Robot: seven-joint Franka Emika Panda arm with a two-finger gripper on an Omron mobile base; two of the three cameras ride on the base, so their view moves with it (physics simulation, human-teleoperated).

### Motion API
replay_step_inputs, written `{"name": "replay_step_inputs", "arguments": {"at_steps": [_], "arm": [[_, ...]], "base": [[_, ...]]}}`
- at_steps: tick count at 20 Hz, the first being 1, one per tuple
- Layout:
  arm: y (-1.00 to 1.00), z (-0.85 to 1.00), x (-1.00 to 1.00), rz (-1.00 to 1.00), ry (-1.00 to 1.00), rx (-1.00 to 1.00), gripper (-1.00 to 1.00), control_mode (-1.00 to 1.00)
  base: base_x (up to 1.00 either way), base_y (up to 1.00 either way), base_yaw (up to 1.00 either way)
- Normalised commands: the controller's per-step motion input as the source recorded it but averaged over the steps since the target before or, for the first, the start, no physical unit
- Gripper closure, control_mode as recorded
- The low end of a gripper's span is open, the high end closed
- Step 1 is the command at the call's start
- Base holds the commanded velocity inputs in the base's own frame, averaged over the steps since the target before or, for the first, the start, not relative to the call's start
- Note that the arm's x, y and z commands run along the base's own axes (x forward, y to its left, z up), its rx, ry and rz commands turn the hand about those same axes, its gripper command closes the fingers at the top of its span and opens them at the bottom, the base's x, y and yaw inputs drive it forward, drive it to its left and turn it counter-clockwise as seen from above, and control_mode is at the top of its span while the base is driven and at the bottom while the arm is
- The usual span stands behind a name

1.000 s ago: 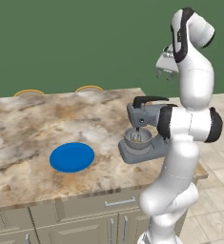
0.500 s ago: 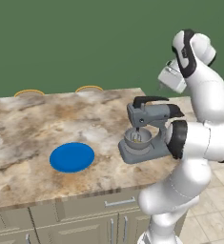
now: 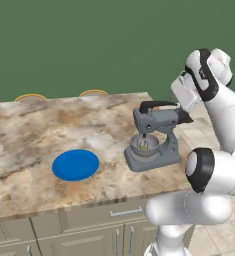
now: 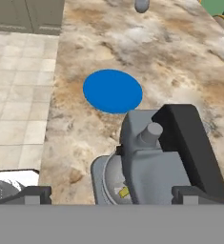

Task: Add butter and sugar cubes to the stand mixer bowl and then turn on the stand mixer to begin making frosting.

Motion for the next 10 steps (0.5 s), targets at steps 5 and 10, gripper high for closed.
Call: {"name": "replay_step_inputs", "arguments": {"at_steps": [5,10], "arm": [[-0.12,0.0,-0.25,-0.25,-0.1,0.0,-1.0,-1.0],[-0.26,-0.06,-0.02,-0.29,-0.07,0.01,-1.0,-1.0]], "base": [[0.0,0.0,0.0],[0.0,0.0,0.0]]}}
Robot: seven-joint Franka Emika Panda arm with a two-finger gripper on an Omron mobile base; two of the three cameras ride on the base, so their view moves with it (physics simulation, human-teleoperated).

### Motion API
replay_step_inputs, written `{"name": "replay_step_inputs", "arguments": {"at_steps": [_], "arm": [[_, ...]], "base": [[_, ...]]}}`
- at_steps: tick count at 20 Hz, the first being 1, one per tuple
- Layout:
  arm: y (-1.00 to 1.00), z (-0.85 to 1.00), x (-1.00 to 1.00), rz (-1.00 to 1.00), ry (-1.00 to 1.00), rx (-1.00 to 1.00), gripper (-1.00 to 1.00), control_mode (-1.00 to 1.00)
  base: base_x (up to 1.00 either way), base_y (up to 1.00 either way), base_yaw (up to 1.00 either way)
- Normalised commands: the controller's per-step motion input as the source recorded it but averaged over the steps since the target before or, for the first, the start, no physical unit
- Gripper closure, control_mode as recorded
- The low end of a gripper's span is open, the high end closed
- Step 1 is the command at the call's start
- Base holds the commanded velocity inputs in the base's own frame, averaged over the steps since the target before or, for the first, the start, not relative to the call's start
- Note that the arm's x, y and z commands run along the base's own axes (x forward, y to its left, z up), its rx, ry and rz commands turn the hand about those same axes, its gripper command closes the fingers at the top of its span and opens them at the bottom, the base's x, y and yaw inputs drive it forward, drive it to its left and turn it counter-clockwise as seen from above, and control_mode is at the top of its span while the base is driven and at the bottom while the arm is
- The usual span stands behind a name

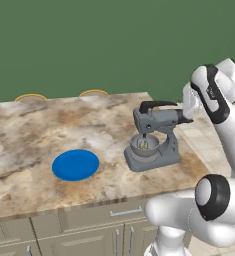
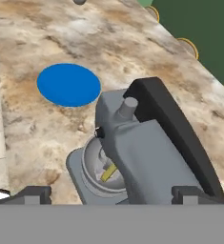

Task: Add butter and sugar cubes to the stand mixer bowl and then turn on the stand mixer to begin making frosting.

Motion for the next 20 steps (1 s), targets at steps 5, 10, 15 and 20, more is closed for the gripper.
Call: {"name": "replay_step_inputs", "arguments": {"at_steps": [5,10,15,20], "arm": [[-0.27,-0.1,0.08,-0.3,-0.01,0.03,-1.0,-1.0],[-0.29,-0.09,0.28,-0.3,0.0,0.05,-1.0,-1.0],[-0.07,-0.21,-0.03,-0.23,0.0,0.04,-1.0,-1.0],[0.0,-0.37,-0.04,-0.19,-0.04,0.02,-1.0,-1.0]], "base": [[0.0,0.0,0.0],[0.0,0.0,0.0],[0.0,0.0,0.0],[0.0,0.0,0.0]]}}
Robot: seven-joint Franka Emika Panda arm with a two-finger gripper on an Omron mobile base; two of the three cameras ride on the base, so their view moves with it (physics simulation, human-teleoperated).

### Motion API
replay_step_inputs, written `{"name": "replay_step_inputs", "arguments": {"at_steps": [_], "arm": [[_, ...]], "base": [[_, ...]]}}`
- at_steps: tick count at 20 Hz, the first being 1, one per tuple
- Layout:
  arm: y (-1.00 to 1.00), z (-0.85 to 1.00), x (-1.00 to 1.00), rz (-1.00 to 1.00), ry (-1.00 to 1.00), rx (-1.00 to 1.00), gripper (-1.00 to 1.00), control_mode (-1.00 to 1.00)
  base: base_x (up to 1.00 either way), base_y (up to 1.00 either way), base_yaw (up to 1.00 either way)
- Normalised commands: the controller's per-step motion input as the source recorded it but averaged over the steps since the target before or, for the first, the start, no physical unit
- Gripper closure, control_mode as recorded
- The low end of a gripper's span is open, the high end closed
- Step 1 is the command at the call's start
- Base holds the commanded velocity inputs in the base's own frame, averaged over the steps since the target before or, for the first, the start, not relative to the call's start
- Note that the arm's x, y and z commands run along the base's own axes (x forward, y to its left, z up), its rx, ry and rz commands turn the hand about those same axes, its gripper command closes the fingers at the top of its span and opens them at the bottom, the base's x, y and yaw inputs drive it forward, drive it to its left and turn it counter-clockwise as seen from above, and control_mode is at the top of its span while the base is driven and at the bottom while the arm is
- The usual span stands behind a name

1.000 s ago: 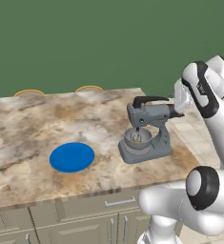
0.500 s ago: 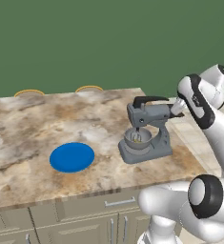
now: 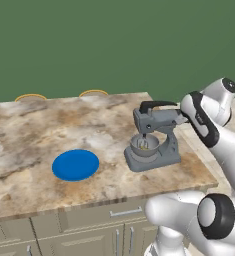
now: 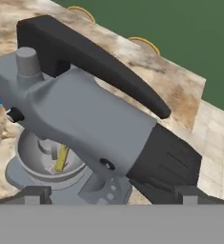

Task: Add butter and sugar cubes to the stand mixer bowl and then turn on the stand mixer to begin making frosting.

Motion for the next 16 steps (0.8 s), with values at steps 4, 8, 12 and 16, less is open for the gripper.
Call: {"name": "replay_step_inputs", "arguments": {"at_steps": [4,8,12,16], "arm": [[0.0,-0.34,0.0,-0.16,-0.05,0.0,-1.0,-1.0],[0.0,-0.32,0.0,-0.15,-0.05,0.0,-1.0,-1.0],[-0.06,-0.25,0.02,-0.06,-0.05,0.04,-1.0,-1.0],[-0.05,-0.06,0.11,0.0,-0.08,0.05,-1.0,-1.0]], "base": [[0.0,0.0,0.0],[0.0,0.0,0.0],[0.0,0.0,0.0],[0.0,0.0,0.0]]}}
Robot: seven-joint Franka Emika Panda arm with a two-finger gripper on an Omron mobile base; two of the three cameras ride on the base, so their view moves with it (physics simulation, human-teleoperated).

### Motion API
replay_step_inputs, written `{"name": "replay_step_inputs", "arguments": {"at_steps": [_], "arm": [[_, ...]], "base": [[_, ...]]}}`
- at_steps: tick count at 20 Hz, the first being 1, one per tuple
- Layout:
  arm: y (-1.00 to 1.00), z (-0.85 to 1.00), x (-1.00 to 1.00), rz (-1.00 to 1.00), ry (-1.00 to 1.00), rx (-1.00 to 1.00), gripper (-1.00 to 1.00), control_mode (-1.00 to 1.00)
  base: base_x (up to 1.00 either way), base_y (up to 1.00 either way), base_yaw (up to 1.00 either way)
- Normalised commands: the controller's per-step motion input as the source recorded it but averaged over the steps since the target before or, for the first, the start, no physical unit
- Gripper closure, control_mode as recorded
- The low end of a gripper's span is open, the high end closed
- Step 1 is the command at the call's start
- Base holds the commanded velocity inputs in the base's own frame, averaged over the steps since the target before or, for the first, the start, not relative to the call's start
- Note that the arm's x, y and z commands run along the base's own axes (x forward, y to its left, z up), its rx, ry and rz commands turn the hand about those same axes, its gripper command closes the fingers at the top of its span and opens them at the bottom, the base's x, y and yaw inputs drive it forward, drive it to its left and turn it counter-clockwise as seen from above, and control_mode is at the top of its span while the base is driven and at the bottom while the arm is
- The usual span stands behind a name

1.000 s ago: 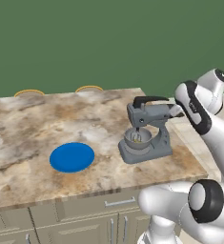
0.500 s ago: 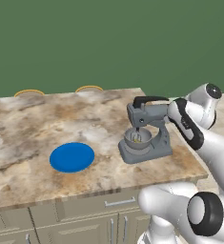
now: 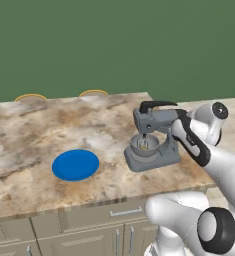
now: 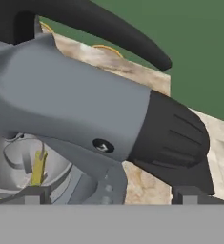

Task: Add butter and sugar cubes to the stand mixer bowl and then turn on the stand mixer to begin making frosting.

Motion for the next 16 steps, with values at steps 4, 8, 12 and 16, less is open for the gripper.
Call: {"name": "replay_step_inputs", "arguments": {"at_steps": [4,8,12,16], "arm": [[0.0,0.0,0.04,0.0,-0.12,0.05,-1.0,-1.0],[0.0,0.0,0.0,0.0,-0.09,0.05,-1.0,-1.0],[0.06,0.0,0.0,-0.07,-0.07,0.06,-1.0,-1.0],[0.16,0.0,0.01,-0.12,-0.11,0.03,-1.0,-1.0]], "base": [[0.0,0.0,0.0],[0.0,0.0,0.0],[0.0,0.0,0.0],[0.0,0.0,0.0]]}}
